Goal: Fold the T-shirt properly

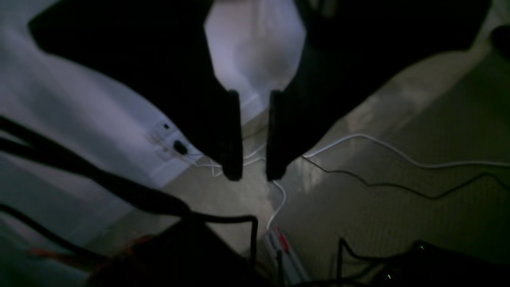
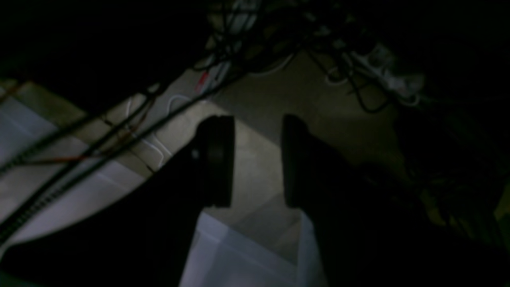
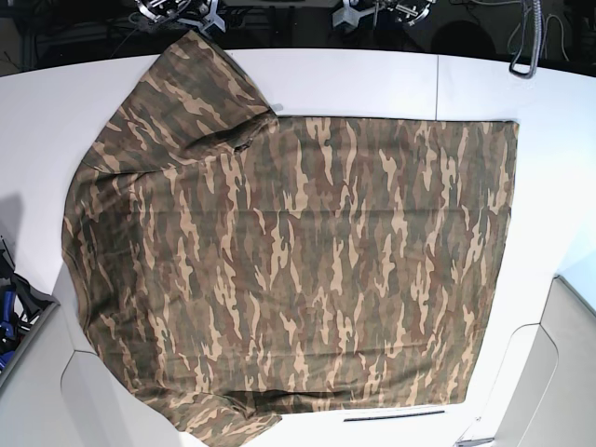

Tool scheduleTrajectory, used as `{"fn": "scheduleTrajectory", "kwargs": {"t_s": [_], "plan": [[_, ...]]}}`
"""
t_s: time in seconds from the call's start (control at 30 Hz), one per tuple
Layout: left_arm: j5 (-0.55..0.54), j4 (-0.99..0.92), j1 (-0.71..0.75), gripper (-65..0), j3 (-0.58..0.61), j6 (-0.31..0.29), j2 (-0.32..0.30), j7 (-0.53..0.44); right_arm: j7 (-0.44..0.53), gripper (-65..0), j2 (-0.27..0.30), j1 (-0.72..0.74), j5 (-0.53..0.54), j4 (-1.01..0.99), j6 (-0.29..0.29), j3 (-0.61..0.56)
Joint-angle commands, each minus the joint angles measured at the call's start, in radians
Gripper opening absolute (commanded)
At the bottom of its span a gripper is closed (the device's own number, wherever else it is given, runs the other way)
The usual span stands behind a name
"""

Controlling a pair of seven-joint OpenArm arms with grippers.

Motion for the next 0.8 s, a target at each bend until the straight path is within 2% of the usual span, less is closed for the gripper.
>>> {"fn": "scheduleTrajectory", "kwargs": {"t_s": [0.0,0.13,0.3,0.5,0.7,0.77], "plan": [[-0.005,0.017,0.020,-51.4,0.001,-0.020,-0.013,0.003,0.000,-46.0,0.006,-0.007,0.004,0.006,0.009,0.001],[-0.018,0.135,0.102,-51.4,0.001,-0.045,-0.055,0.004,0.000,-46.0,0.028,-0.041,0.014,0.025,0.050,0.001],[-0.070,0.329,0.219,-51.4,0.000,-0.044,-0.125,0.003,0.000,-46.0,0.091,-0.125,0.122,0.150,0.118,0.001],[-0.093,0.525,0.351,-51.4,-0.017,-0.044,-0.197,0.004,-0.002,-46.0,0.188,-0.282,0.192,0.387,0.132,0.001],[-0.095,0.721,0.480,-51.4,-0.199,-0.046,-0.213,0.008,-0.004,-46.0,0.288,-0.446,0.214,0.652,0.151,0.001],[-0.095,0.798,0.527,-51.4,-0.272,-0.064,-0.213,0.011,-0.004,-46.0,0.317,-0.499,0.214,0.745,0.154,0.001]]}}
